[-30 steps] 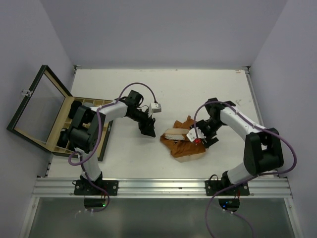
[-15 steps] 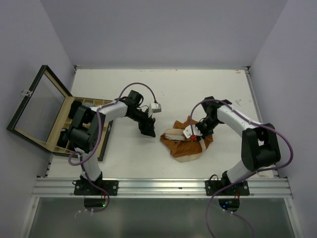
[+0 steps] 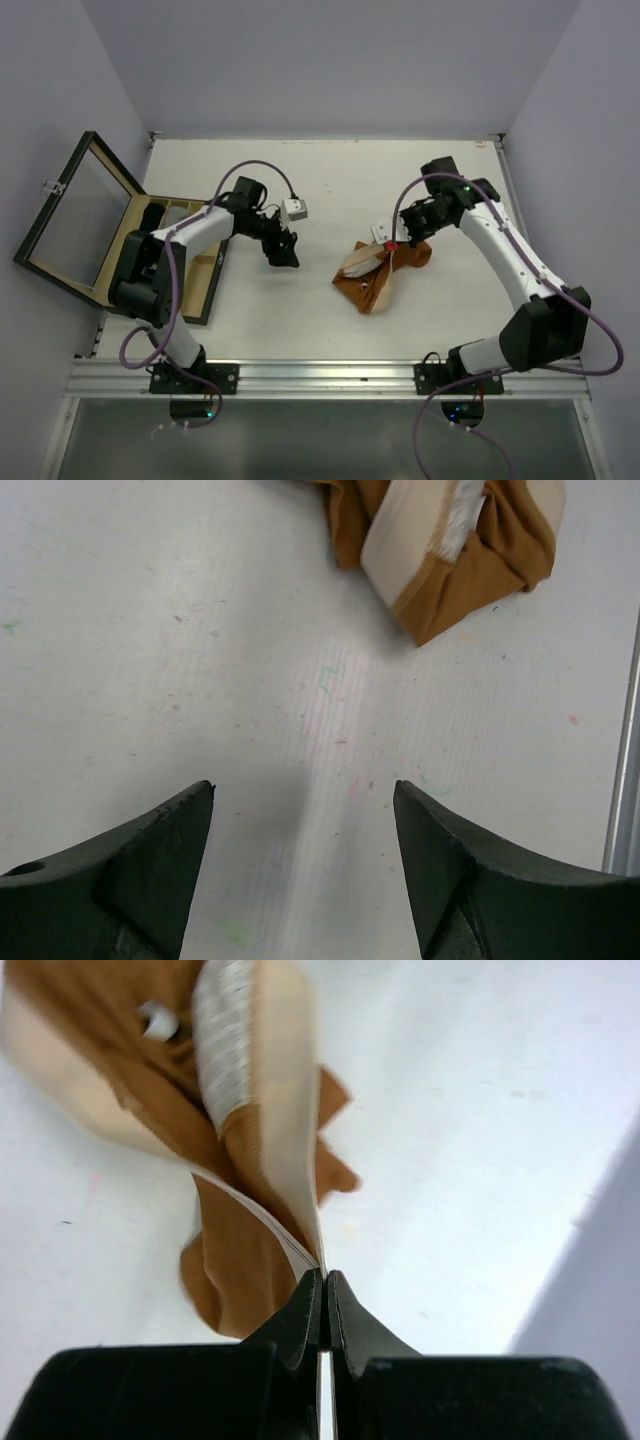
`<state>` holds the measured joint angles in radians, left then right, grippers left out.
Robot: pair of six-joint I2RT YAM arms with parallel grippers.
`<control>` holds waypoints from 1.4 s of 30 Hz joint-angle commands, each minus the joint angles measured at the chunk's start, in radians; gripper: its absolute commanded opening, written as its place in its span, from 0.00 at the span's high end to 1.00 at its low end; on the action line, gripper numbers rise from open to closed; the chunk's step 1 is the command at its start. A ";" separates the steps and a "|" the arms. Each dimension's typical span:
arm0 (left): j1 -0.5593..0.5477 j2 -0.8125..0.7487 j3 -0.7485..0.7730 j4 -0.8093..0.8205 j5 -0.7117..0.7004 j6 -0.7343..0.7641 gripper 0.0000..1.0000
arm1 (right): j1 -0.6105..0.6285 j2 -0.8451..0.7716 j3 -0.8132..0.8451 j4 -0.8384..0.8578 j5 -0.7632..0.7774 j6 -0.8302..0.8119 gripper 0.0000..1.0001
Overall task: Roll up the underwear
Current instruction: Move the underwear to the center of the board
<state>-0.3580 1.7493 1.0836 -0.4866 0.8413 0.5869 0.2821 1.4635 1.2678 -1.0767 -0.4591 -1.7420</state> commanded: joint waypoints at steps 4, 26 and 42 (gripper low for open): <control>0.027 -0.090 0.048 0.098 0.001 0.041 0.22 | -0.003 -0.179 0.151 -0.013 -0.070 0.107 1.00; -0.206 -0.218 -0.070 0.650 0.045 -0.346 0.38 | -0.012 -0.213 0.288 0.495 -0.076 0.897 1.00; -0.231 -0.180 0.151 0.387 0.249 0.037 0.34 | -0.009 -0.181 0.370 0.583 -0.231 0.970 1.00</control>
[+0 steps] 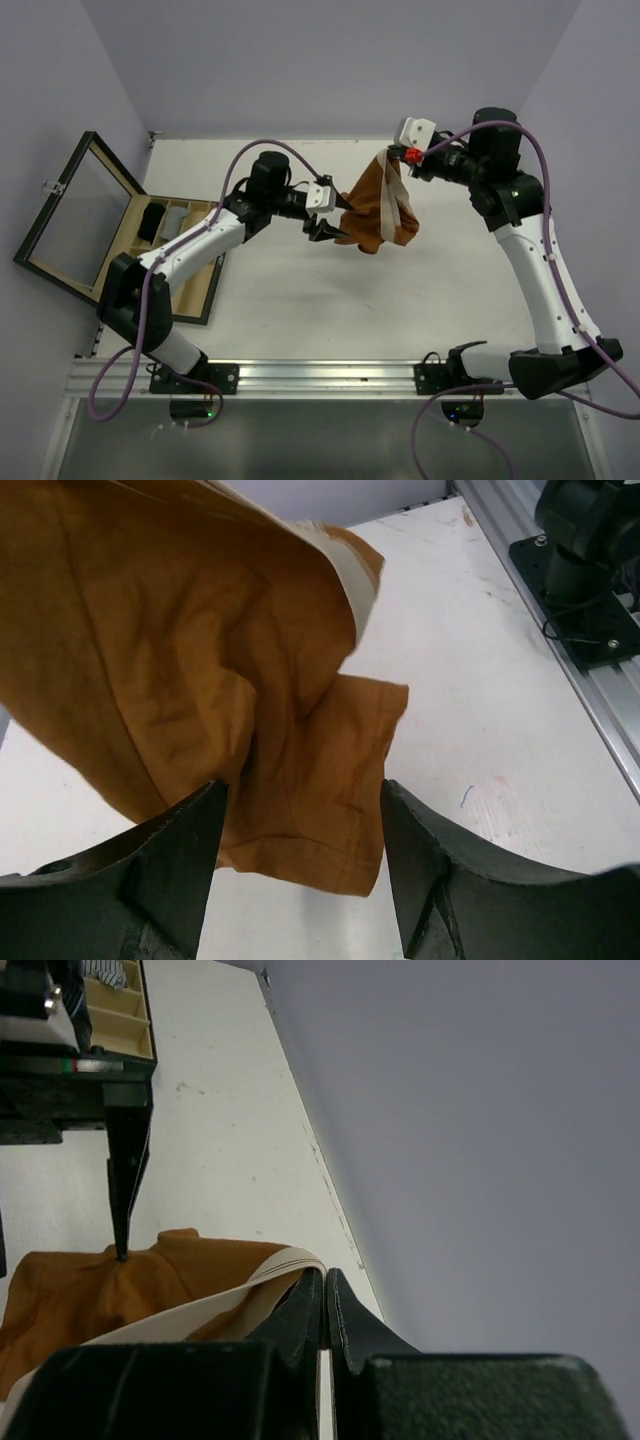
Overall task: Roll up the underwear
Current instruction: Move the underwear to the center of the board
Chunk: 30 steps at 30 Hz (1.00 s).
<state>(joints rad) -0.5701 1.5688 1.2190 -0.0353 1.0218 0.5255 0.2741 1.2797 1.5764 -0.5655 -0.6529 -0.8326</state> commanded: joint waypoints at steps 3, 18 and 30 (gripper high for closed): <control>-0.053 -0.001 0.002 0.003 0.055 0.032 0.34 | -0.001 0.006 0.083 0.104 -0.013 0.122 1.00; -0.073 0.017 0.017 0.132 -0.051 -0.091 0.36 | 0.030 0.049 0.111 0.168 -0.011 0.240 1.00; -0.082 0.031 -0.035 0.258 -0.083 -0.150 0.39 | 0.043 0.082 0.165 0.148 0.004 0.268 1.00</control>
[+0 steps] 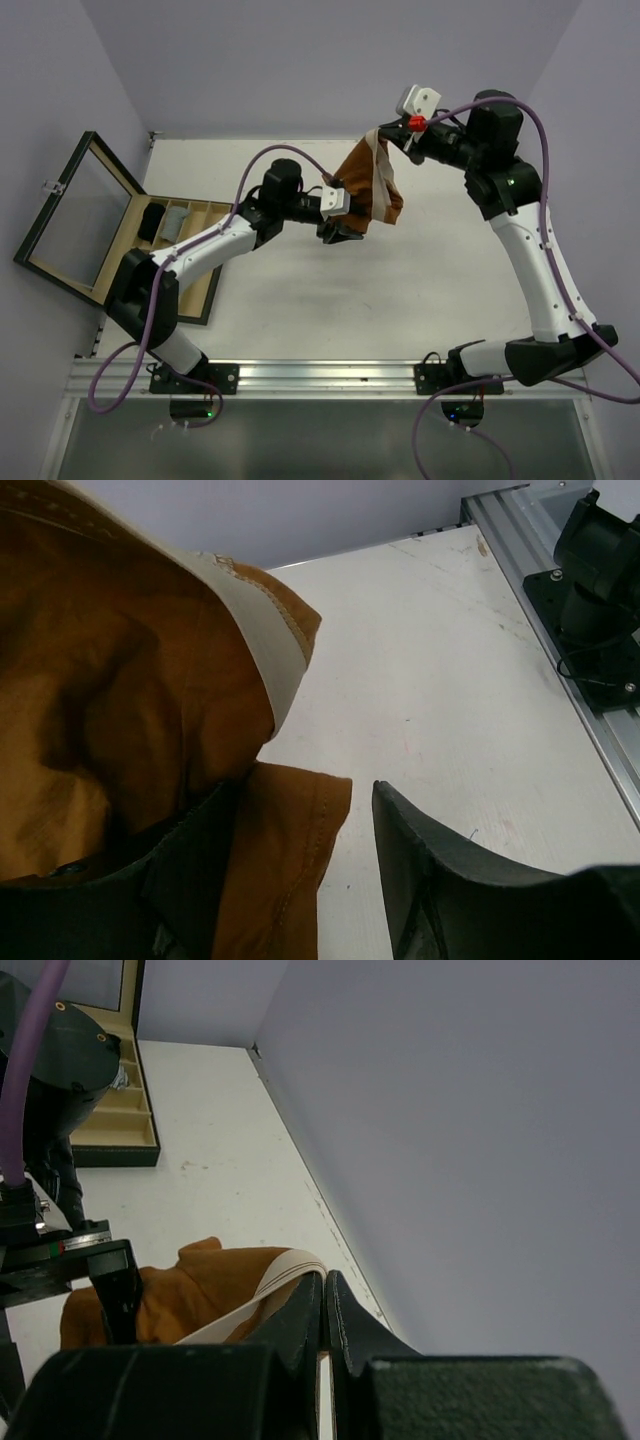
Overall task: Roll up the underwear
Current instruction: Move the underwear to the center of the board
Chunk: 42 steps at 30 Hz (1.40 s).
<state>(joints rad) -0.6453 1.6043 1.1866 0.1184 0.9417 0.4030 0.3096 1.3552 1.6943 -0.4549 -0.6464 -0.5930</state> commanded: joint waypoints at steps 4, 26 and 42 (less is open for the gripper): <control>-0.007 -0.004 0.019 0.154 0.005 -0.081 0.40 | 0.023 0.010 0.036 0.045 0.010 0.038 1.00; -0.080 0.009 0.030 0.293 -0.079 -0.274 0.42 | 0.049 0.030 0.025 0.088 0.068 0.113 1.00; -0.033 -0.043 0.033 0.171 -0.094 -0.200 0.42 | 0.052 0.016 0.010 0.110 0.060 0.131 1.00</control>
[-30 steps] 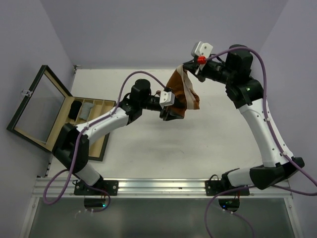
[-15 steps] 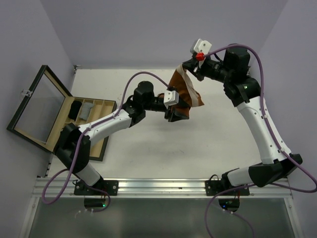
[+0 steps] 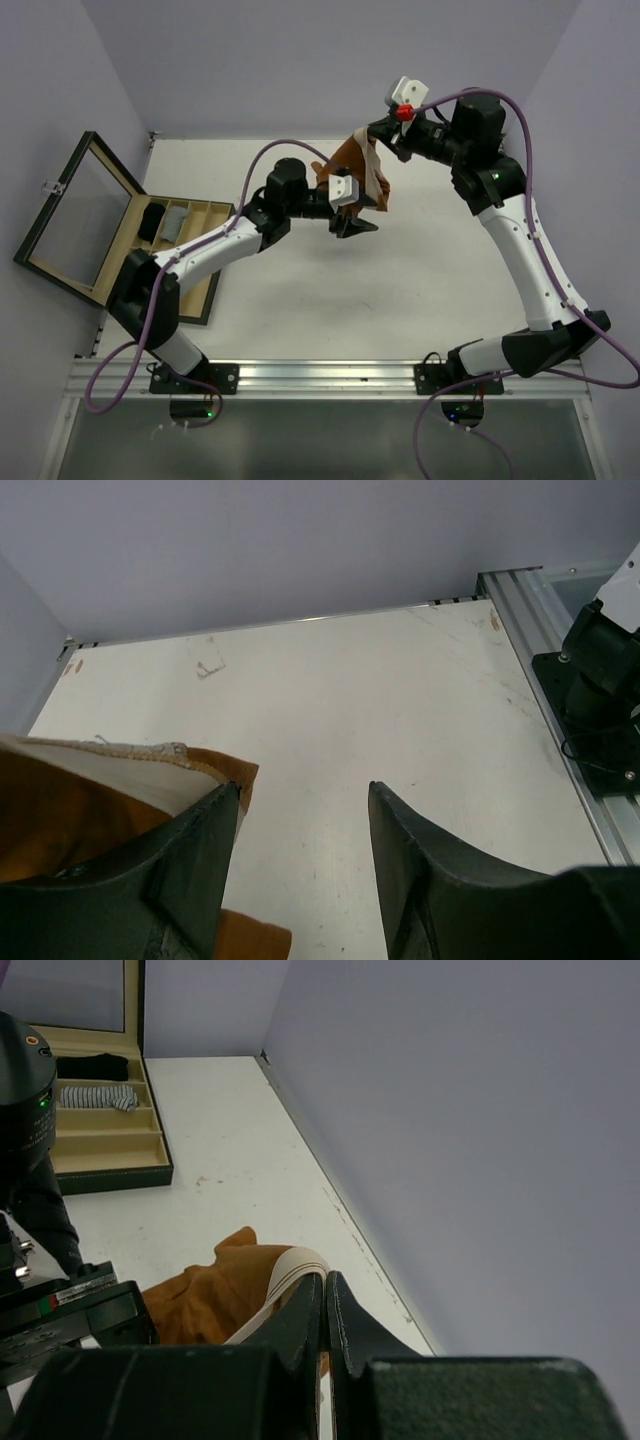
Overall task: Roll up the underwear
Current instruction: Move the underwear to the center of the board
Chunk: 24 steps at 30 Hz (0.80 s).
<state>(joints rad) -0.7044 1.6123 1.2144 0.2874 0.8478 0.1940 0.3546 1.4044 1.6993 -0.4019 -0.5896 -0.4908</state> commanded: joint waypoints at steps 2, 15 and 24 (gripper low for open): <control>0.051 -0.078 -0.015 0.002 0.048 0.004 0.43 | 0.007 -0.035 0.007 0.051 0.007 0.026 1.00; 0.091 -0.152 -0.081 0.073 0.086 -0.070 0.42 | 0.041 -0.033 0.005 0.052 0.033 0.049 1.00; 0.028 -0.054 -0.062 0.145 0.073 -0.137 0.44 | 0.061 -0.008 0.034 0.089 0.118 0.116 1.00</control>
<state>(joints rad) -0.6582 1.5532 1.1423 0.3378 0.9157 0.1051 0.4107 1.4044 1.6993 -0.3840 -0.5392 -0.4206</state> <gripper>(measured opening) 0.562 0.022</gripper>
